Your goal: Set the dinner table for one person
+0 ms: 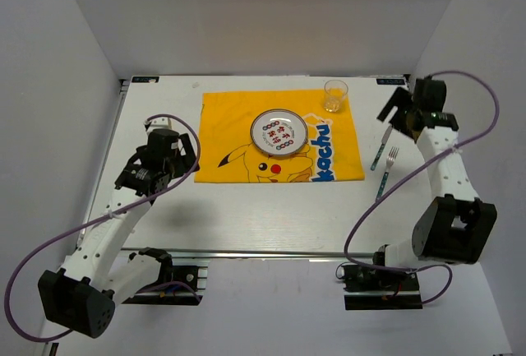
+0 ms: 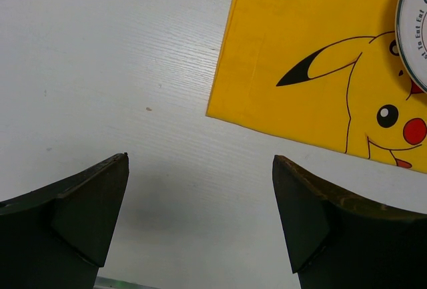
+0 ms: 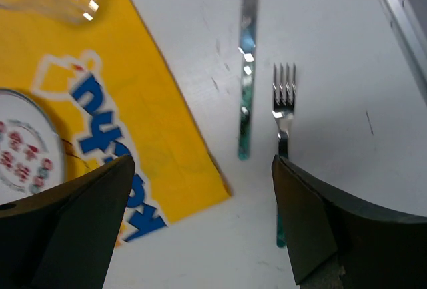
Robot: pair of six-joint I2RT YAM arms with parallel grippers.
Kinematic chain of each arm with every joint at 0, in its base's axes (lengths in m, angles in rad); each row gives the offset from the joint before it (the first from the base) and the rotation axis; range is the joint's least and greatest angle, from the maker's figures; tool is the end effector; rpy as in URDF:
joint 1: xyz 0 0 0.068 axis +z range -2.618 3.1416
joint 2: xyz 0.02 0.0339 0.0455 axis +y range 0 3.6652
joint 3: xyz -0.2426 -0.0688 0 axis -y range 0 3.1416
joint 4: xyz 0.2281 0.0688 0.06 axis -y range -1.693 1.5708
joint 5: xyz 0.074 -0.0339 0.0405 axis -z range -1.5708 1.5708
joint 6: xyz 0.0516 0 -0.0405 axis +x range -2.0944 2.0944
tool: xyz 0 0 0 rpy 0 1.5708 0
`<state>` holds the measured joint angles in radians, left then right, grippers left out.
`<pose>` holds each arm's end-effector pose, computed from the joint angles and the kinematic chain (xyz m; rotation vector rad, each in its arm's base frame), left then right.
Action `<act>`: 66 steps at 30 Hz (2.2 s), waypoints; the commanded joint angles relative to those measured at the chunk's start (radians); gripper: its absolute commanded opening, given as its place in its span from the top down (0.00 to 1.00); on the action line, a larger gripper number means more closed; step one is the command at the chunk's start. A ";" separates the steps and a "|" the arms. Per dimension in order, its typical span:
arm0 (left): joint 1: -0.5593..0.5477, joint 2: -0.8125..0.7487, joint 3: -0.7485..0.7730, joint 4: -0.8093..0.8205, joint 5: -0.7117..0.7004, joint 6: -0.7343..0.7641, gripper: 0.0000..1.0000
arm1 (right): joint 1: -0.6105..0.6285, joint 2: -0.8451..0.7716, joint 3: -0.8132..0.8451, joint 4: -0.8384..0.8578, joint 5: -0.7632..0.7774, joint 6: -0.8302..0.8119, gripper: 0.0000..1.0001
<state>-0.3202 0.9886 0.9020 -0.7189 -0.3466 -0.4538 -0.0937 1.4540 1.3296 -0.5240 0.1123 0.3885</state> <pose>0.1991 -0.0475 0.2678 -0.3167 2.2946 0.0236 0.3234 -0.0362 0.3100 0.5887 2.1350 0.0385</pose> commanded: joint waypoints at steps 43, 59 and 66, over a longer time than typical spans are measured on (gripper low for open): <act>-0.017 0.004 0.000 0.010 0.046 0.001 0.02 | -0.023 0.520 -0.023 0.038 0.049 -0.016 0.63; -0.017 0.001 -0.003 0.010 0.047 0.003 0.02 | -0.014 0.453 -0.076 0.041 0.030 -0.013 1.00; -0.017 0.004 -0.002 0.012 0.046 0.003 0.02 | 0.048 0.283 -0.078 0.035 0.018 -0.045 1.00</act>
<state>-0.3344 1.0061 0.9016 -0.7177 -0.3027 -0.4530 -0.0776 1.8393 1.2449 -0.4953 0.1425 0.3630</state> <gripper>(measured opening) 0.979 0.115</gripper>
